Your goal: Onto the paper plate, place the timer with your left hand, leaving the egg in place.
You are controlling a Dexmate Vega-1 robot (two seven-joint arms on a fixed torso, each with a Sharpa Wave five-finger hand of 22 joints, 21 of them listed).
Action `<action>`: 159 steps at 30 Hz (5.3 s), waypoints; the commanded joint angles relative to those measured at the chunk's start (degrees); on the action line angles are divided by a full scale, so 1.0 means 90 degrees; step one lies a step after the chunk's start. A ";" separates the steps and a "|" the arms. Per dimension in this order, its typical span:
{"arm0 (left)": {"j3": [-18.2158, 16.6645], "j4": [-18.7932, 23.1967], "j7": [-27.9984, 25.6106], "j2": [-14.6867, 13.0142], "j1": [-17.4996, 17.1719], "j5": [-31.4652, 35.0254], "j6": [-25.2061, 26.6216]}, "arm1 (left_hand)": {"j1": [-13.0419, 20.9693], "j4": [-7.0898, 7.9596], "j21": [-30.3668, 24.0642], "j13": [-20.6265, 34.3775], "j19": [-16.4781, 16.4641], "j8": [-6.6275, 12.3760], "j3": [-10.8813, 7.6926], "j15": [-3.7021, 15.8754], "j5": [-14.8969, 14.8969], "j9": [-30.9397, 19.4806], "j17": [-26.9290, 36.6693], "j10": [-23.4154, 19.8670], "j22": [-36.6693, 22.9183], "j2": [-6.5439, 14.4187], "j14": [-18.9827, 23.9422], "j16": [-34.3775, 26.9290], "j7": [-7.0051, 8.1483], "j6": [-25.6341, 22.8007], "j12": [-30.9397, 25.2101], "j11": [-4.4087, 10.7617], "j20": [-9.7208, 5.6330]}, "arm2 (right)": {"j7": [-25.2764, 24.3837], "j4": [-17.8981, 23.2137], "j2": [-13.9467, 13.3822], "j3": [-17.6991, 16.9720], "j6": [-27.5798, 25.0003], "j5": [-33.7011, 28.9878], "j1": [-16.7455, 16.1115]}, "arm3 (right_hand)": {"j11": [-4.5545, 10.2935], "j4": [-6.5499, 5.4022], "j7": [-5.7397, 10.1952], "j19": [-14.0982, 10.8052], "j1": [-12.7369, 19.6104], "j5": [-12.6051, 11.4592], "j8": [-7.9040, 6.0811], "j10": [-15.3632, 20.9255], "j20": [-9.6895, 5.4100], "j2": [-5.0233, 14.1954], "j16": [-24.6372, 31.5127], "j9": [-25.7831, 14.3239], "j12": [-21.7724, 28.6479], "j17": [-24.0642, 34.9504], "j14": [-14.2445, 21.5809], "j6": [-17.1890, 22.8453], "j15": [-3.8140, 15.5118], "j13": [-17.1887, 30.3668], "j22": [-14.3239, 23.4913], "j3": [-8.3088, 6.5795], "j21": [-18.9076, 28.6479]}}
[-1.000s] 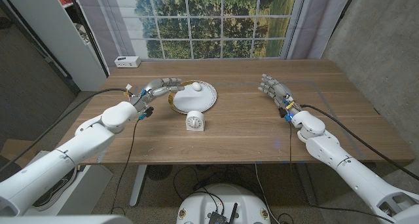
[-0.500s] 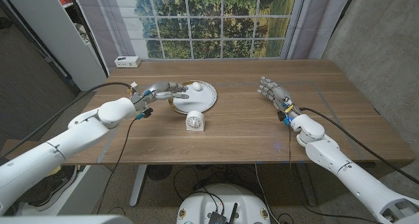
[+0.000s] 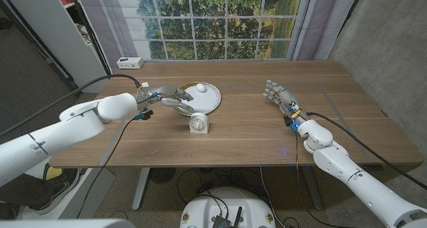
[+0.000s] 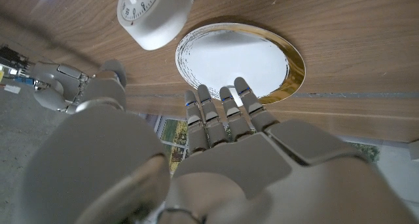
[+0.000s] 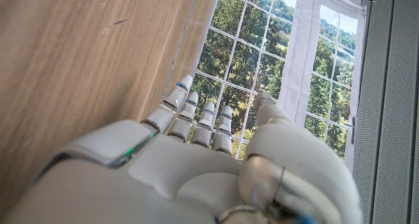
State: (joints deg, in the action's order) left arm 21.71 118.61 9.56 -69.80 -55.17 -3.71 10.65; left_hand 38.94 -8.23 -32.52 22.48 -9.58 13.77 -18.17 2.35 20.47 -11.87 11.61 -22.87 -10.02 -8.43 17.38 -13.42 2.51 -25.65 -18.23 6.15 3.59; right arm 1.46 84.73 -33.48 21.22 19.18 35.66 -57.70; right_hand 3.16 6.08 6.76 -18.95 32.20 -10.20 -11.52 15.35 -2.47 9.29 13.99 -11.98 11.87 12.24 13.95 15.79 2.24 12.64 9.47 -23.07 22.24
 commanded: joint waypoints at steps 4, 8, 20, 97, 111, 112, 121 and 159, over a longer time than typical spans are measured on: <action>0.0667 0.1151 0.1410 -0.0339 0.0868 0.2045 0.1245 | 0.0244 -0.0012 0.0124 0.0075 0.0062 -0.0104 0.0074 0.0317 0.0177 -0.0044 0.0040 0.0240 -0.0019 0.0032 -0.0262 0.0077 0.0074 0.0240 0.0098 0.0021 0.0026 | 0.0012 0.0240 -0.0181 -0.0127 0.0020 0.0087 -0.0267 | -0.0031 0.0006 0.0019 -0.0074 0.0014 -0.0053 0.0014 0.0042 -0.0120 0.0062 0.0045 -0.0022 0.0039 0.0014 0.0070 -0.0044 0.0613 0.0024 0.0015 0.0045 -0.0029; 0.0987 0.1048 0.1835 -0.0034 0.1174 0.2501 0.1203 | 0.0295 0.0012 0.0188 0.0096 0.0100 -0.0155 0.0123 0.0254 0.0245 -0.0048 0.0049 0.0413 -0.0023 0.0052 -0.0402 0.0120 0.0094 0.0366 0.0173 -0.0023 0.0062 | 0.0056 0.0221 -0.0179 -0.0133 0.0036 0.0121 -0.0278 | -0.0029 0.0007 0.0021 -0.0075 0.0014 -0.0054 0.0012 0.0038 -0.0111 0.0062 0.0046 -0.0021 0.0036 0.0013 0.0069 -0.0043 0.0614 0.0024 0.0015 0.0050 -0.0042; 0.1474 0.0891 0.2653 0.0512 0.1644 0.3678 0.0953 | 0.0431 0.0021 0.0283 0.0118 0.0179 -0.0212 0.0150 0.0259 0.0335 -0.0050 0.0058 0.0593 -0.0029 0.0122 -0.0547 0.0156 0.0142 0.0531 0.0251 -0.0032 0.0099 | 0.0076 0.0220 -0.0166 -0.0205 0.0139 0.0211 -0.0400 | -0.0037 0.0008 0.0025 -0.0090 0.0010 -0.0056 0.0006 0.0043 -0.0086 0.0066 0.0055 -0.0018 0.0037 0.0015 0.0080 -0.0045 0.0605 0.0026 0.0016 0.0064 -0.0077; 0.1523 0.0203 0.2494 0.1394 0.1782 0.3343 0.0436 | 0.1828 0.0085 0.0386 0.0684 -0.0535 0.0743 -0.0010 0.1126 0.0074 -0.0327 0.0170 -0.2120 -0.0108 0.1604 0.1825 -0.0616 0.0404 -0.1969 -0.0727 0.0572 0.0036 | 0.0004 0.0215 -0.0089 -0.0326 0.0431 0.0301 -0.0809 | -0.0052 0.0010 0.0087 -0.0183 -0.0009 -0.0070 -0.0041 0.0125 0.0029 0.0083 0.0120 -0.0010 0.0066 0.0037 0.0147 0.0056 0.0613 0.0057 0.0025 0.0132 -0.0296; 0.1312 -0.0019 0.2497 0.1315 0.2087 0.3014 0.0184 | 0.1813 0.0188 0.0375 0.0811 -0.0569 0.0756 -0.0008 0.1092 -0.0068 -0.0387 0.0208 -0.2111 -0.0117 0.1786 0.1854 -0.0603 0.0348 -0.1951 -0.0724 0.0544 0.0036 | 0.0014 0.0182 -0.0024 -0.0248 0.0345 0.0302 -0.0711 | -0.0057 0.0004 0.0092 -0.0202 -0.0013 -0.0071 -0.0040 0.0126 0.0032 0.0093 0.0129 -0.0010 0.0066 0.0042 0.0150 0.0057 0.0608 0.0061 0.0027 0.0140 -0.0335; 0.1309 -0.0049 0.2501 0.1310 0.2118 0.3009 0.0158 | 0.1810 0.0193 0.0373 0.0822 -0.0573 0.0754 -0.0005 0.1092 -0.0081 -0.0392 0.0212 -0.2118 -0.0118 0.1793 0.1848 -0.0600 0.0348 -0.1942 -0.0725 0.0549 0.0040 | 0.0006 0.0179 -0.0015 -0.0240 0.0326 0.0302 -0.0695 | -0.0052 0.0004 0.0096 -0.0202 -0.0014 -0.0071 -0.0042 0.0123 0.0031 0.0092 0.0130 -0.0010 0.0064 0.0042 0.0150 0.0062 0.0607 0.0062 0.0027 0.0141 -0.0338; 0.1289 -0.0276 0.2622 0.1288 0.2441 0.3010 -0.0014 | 0.1808 0.0218 0.0367 0.0884 -0.0580 0.0752 0.0006 0.1085 -0.0168 -0.0418 0.0243 -0.2095 -0.0124 0.1837 0.1845 -0.0600 0.0326 -0.1917 -0.0706 0.0565 0.0046 | -0.0034 0.0179 0.0017 -0.0194 0.0213 0.0296 -0.0597 | -0.0056 0.0002 0.0094 -0.0213 -0.0014 -0.0071 -0.0040 0.0125 0.0034 0.0095 0.0130 -0.0010 0.0065 0.0045 0.0142 0.0060 0.0611 0.0064 0.0028 0.0144 -0.0358; 0.0786 -0.0567 0.3205 0.1117 0.3521 0.1457 -0.0680 | 0.1795 0.0304 0.0332 0.1132 -0.0625 0.0730 0.0001 0.1063 -0.0442 -0.0449 0.0353 -0.2104 -0.0142 0.1920 0.1910 -0.0595 0.0266 -0.1905 -0.0657 0.0488 0.0055 | -0.0129 0.0093 0.0130 -0.0129 0.0100 0.0286 -0.0423 | -0.0092 -0.0026 0.0077 -0.0228 -0.0039 -0.0071 -0.0030 0.0142 0.0058 0.0108 0.0155 -0.0010 0.0069 0.0059 0.0152 0.0043 0.0593 0.0074 0.0031 0.0164 -0.0474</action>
State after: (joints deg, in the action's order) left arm 29.04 113.58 37.34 -59.23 -26.20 9.97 5.07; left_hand 51.83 -6.71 -29.29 29.55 -14.67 20.14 -17.32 3.27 16.78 -13.84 14.53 -41.35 -11.07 5.07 34.09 -18.74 5.19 -42.36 -23.84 10.55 4.20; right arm 0.64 85.52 -32.44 20.00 20.31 38.22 -61.61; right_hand 2.46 5.90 7.55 -20.58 31.74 -10.63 -11.52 16.05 -2.06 9.74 14.86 -11.99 12.08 12.67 15.06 15.97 2.35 13.19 9.45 -21.96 18.31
